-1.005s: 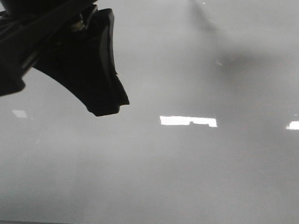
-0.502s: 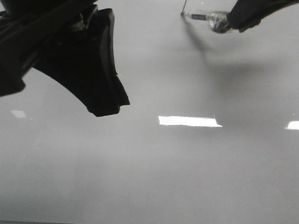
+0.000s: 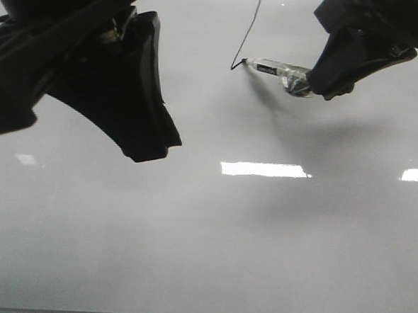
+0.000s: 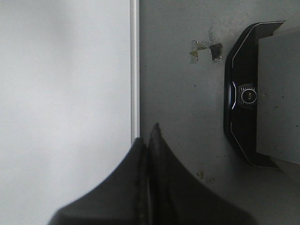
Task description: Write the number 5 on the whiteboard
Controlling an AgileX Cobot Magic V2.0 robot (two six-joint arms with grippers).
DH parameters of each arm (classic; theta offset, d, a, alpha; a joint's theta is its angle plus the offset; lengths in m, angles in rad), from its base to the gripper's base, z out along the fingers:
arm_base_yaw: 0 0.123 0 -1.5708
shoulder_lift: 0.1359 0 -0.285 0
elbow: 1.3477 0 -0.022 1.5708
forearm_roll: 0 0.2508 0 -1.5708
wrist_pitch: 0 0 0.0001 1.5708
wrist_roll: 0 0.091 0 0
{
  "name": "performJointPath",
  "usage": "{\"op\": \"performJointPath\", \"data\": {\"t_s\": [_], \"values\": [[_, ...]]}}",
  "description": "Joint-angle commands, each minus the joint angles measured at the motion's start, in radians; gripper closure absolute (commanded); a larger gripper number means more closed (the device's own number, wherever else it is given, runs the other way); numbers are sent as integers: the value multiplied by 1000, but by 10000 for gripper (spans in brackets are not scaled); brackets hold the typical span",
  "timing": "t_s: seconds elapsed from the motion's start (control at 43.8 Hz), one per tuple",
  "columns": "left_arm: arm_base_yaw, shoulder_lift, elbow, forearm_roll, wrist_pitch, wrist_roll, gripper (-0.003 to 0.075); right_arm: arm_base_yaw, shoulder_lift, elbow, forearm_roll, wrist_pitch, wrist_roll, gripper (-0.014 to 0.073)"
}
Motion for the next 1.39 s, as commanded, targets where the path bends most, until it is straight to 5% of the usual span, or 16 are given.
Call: {"op": "performJointPath", "data": {"t_s": [0.0,0.274,0.685,0.936,1.37], "values": [[-4,-35,-30,-13,-36,-11,741,-41,-45,4,10,-47,29,655],[-4,-35,-30,-13,-36,-11,741,-70,-70,162,6,-49,30,655],[-4,-35,-30,-13,-36,-11,741,140,69,118,89,-159,30,655],[-4,-35,-30,-13,-36,-11,741,117,-119,34,76,-105,30,655],[-4,-35,-30,-13,-43,-11,741,10,2,-124,77,23,57,655]]}}
